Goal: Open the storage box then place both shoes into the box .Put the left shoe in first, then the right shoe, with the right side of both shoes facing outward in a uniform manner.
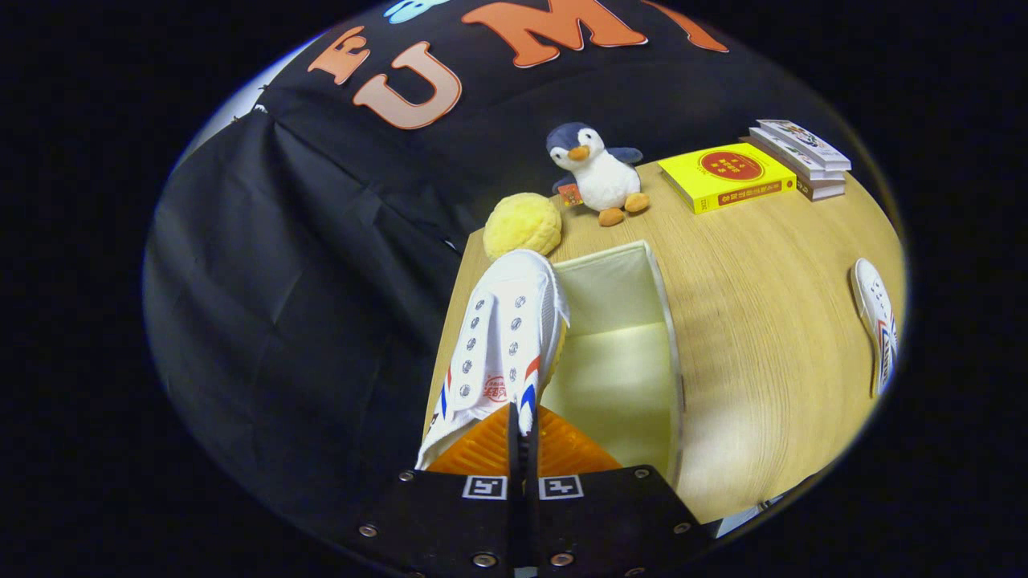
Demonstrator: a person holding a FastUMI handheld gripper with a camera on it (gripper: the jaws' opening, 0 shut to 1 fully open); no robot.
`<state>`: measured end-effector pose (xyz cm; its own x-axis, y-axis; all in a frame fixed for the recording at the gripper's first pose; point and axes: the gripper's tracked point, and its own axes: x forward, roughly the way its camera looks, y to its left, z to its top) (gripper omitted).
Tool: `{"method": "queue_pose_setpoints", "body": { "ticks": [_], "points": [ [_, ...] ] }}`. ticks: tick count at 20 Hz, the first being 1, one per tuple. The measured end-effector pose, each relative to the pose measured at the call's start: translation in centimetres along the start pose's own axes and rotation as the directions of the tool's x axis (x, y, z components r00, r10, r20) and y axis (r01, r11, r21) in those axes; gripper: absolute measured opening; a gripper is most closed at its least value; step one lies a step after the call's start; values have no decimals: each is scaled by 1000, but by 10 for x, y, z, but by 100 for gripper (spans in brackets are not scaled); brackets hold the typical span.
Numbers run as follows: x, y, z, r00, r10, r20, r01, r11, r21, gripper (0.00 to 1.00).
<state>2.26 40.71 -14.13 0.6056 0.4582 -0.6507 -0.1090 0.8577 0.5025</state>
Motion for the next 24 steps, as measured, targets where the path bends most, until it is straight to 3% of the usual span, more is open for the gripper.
{"method": "queue_pose_setpoints", "body": {
  "ticks": [4,12,16,20,23,24],
  "points": [
    [14,-5,-9,999,-48,-2,48,999,-21,0],
    [19,-4,-15,997,-63,36,65,996,-54,0],
    [36,1,-31,998,-58,-2,57,997,-50,0],
    [39,-3,-53,992,-112,-49,107,990,-92,5],
    [33,-1,-49,996,-74,-55,68,992,-103,88],
    [26,1,-46,997,-57,-47,53,994,-93,92]
  ]
}}
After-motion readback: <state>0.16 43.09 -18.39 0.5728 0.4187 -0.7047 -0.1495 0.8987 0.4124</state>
